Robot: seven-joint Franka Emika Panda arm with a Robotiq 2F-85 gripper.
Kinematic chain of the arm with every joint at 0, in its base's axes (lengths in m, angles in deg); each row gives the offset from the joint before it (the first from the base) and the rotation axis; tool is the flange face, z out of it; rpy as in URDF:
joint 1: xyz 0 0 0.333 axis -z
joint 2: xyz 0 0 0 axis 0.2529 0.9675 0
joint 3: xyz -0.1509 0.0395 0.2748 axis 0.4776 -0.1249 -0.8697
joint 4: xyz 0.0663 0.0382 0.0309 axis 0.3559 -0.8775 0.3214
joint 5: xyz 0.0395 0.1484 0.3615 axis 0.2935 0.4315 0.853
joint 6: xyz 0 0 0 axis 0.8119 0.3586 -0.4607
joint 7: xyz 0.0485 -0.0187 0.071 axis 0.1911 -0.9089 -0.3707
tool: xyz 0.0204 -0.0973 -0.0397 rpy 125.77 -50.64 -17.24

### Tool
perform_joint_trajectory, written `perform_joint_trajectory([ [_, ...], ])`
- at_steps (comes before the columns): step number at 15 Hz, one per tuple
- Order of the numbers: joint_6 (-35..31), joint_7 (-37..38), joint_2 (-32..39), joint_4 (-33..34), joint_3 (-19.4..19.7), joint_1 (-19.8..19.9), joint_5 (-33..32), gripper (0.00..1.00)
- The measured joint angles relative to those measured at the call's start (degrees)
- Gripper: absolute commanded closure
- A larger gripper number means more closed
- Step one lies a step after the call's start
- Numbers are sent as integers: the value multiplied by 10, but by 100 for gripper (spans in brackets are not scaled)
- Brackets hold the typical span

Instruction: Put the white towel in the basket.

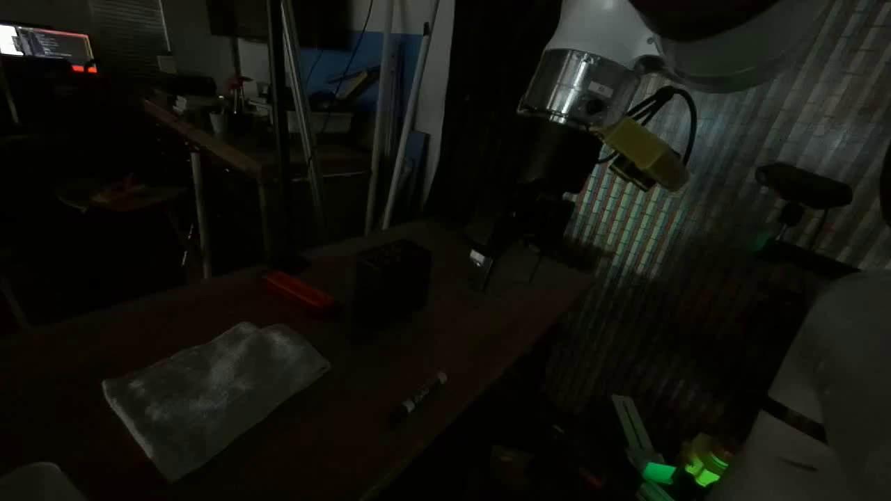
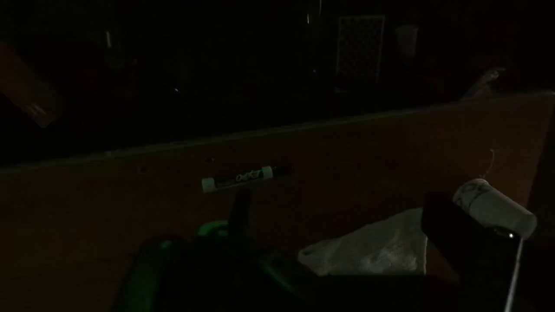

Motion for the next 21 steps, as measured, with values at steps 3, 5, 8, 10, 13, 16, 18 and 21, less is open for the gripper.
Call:
perform_joint_trajectory([
  [3,3,0,7,-13,0,0,0,0],
  [5,3,0,10,-13,0,0,0,0],
  [8,3,0,11,-13,0,0,0,0],
  [10,3,0,11,-13,0,0,0,0],
  [13,4,-3,22,3,-9,-2,0,0],
  [16,-3,-11,43,21,-31,-18,0,0],
  [18,-18,-19,60,31,-46,-34,0,0],
  [21,-57,-34,96,51,-73,-59,-4,0],
])
